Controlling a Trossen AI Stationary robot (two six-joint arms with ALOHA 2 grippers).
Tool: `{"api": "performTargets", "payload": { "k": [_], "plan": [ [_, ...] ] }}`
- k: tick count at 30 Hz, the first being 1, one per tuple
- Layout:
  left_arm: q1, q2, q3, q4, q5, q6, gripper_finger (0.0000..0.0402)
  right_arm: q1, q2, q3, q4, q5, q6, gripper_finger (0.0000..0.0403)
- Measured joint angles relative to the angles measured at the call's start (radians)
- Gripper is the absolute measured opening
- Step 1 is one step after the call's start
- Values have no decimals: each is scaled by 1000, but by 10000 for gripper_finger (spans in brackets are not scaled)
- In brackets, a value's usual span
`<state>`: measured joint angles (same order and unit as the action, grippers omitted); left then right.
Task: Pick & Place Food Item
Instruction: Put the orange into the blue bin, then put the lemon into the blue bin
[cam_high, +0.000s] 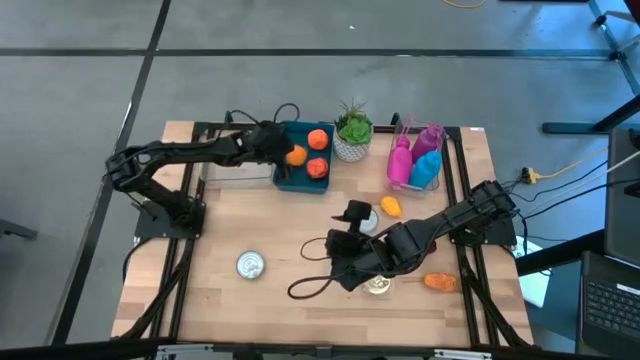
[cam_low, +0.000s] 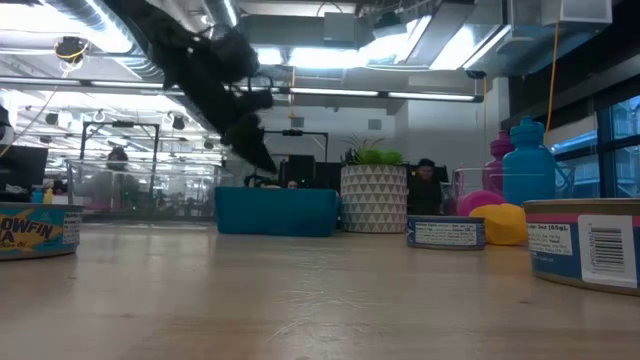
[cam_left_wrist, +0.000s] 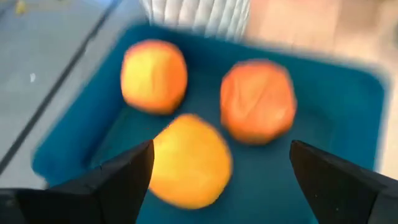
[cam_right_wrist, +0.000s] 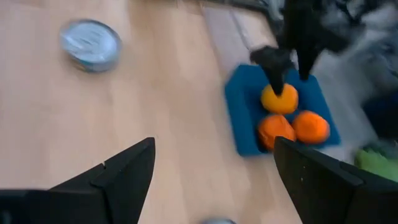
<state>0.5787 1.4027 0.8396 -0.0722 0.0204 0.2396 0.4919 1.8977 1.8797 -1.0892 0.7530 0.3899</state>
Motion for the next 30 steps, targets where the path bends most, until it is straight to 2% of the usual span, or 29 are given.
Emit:
{"api": "performTargets", "payload": {
  "k": [3, 6, 9, 11, 15, 20, 26, 30],
  "plan": [
    [-12, -74, 20, 3, 67, -7, 360, -10, 0, -22, -119, 54, 130, 323],
    [-46, -183, 38, -40, 160, -49, 357, -26, 0, -101, -210, 66, 265, 323],
    [-103, -314, 40, -81, 232, -85, 357, -44, 0, -217, -224, 18, 363, 323],
    [-154, -406, 40, -116, 239, -94, 356, -57, 1, -302, -227, -34, 416, 323],
    [-267, -577, 40, -211, 164, -109, 356, -77, 1, -442, -235, -101, 530, 323],
    [-398, -732, 40, -337, 52, -172, 356, -100, 1, -548, -247, -159, 600, 323],
    [-534, -793, 40, -481, -128, -191, 356, -164, 1, -593, -291, -204, 624, 323],
    [-602, -790, 40, -527, -190, -200, 356, -219, -17, -594, -306, -232, 570, 323]
  ]
}}
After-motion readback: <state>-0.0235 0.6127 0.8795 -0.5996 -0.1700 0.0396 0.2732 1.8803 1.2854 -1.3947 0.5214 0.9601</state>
